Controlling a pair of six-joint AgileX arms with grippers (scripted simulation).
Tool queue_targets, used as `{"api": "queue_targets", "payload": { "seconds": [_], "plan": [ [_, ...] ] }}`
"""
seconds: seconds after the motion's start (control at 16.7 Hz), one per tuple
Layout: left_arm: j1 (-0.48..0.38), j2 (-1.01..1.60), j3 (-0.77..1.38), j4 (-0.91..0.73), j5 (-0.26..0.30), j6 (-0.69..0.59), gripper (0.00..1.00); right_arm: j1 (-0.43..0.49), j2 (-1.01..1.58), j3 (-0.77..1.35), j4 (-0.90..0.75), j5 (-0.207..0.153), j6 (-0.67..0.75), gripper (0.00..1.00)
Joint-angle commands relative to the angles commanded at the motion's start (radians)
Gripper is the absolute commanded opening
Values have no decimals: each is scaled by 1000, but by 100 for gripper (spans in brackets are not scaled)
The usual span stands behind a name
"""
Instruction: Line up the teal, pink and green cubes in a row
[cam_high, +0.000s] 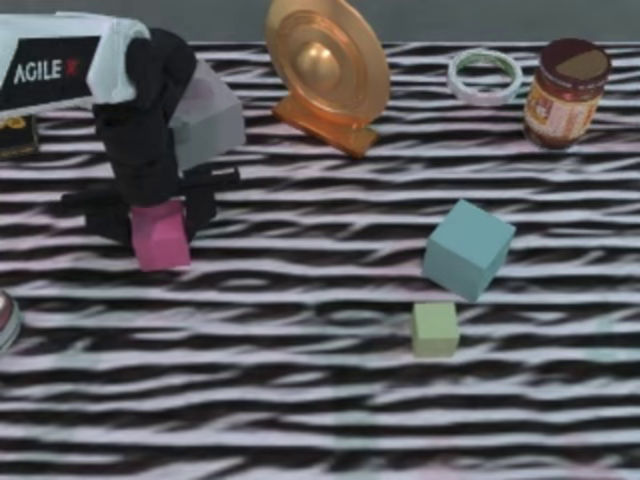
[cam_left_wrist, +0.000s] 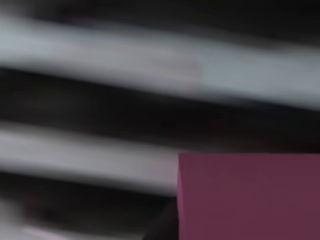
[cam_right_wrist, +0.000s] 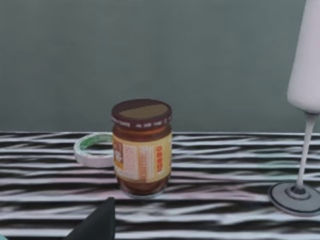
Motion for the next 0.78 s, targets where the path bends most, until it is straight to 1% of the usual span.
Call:
{"api": "queue_targets", "payload": {
  "seconds": [0.12, 0.42, 0.78],
  "plan": [
    [3, -10, 30, -39, 0, -1, 0, 0, 0, 0, 0, 0, 0, 100],
    [16, -66, 143, -215, -1, -1, 0, 0, 0, 0, 0, 0, 0, 100],
    [10, -71, 154, -230, -1, -2, 0, 0, 0, 0, 0, 0, 0, 100]
  ]
}}
